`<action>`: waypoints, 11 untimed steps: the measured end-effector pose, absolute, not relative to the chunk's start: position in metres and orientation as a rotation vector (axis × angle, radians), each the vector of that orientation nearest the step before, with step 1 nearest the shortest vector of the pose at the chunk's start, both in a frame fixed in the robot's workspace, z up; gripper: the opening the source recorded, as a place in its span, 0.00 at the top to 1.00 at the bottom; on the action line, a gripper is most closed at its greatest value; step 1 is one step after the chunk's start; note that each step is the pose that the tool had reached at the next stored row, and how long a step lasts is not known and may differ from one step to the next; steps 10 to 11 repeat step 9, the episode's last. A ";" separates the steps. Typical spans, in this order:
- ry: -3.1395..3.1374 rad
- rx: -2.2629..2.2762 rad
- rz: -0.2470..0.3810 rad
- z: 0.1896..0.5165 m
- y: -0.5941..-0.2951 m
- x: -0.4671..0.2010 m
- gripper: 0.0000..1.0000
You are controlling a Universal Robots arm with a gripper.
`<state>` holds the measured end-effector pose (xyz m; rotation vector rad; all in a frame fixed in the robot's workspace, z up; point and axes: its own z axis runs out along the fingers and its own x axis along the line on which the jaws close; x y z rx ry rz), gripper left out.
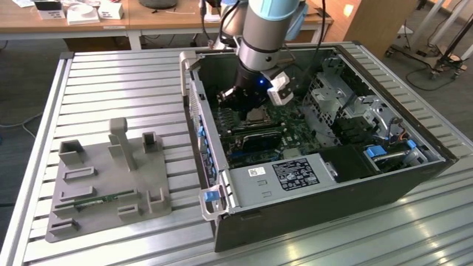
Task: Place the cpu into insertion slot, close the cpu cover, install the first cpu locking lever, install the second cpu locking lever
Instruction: 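Install the second cpu locking lever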
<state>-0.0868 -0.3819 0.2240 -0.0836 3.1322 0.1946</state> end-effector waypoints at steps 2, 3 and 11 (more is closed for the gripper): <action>3.132 -0.084 0.195 0.226 -0.382 -0.087 0.90; 3.132 -0.084 0.195 0.226 -0.382 -0.087 0.90; 3.132 -0.084 0.195 0.227 -0.382 -0.087 0.90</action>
